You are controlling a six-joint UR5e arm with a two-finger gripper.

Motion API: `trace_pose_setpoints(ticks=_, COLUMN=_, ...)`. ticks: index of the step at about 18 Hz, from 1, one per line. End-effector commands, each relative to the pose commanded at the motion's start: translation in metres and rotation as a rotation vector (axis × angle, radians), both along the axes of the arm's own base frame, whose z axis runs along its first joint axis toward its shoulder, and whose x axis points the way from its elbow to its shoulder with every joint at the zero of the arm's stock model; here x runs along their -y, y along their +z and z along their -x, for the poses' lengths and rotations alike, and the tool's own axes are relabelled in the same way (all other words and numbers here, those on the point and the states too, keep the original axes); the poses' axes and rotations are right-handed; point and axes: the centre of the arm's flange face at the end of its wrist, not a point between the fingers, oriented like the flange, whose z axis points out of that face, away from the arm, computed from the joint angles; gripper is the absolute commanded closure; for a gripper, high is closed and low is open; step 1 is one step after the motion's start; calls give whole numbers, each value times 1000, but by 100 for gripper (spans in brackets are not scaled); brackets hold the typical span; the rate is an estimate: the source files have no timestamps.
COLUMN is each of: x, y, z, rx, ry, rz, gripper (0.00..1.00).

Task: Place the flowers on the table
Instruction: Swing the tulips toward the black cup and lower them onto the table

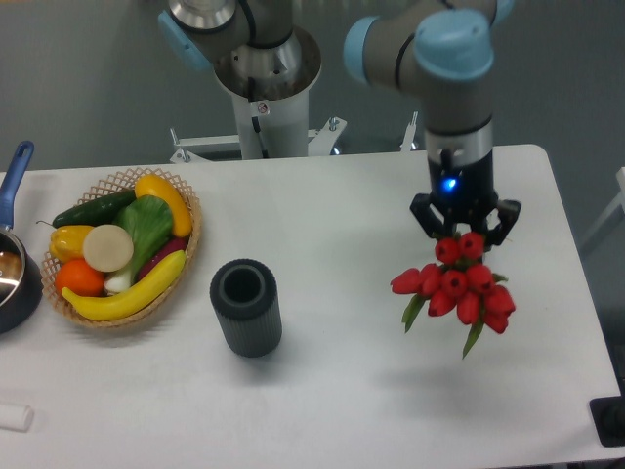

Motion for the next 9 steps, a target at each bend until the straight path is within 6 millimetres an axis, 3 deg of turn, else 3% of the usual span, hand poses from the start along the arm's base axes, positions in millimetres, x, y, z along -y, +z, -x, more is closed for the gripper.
trace_pose_setpoints(ticks=6, x=-42, y=-68, z=-3, rx=29, ry=-46, rz=141, gripper=59)
trace_pose_setpoints(ticks=9, x=-60, y=-91, z=-6, rx=12, ry=-63, rz=215, gripper=59)
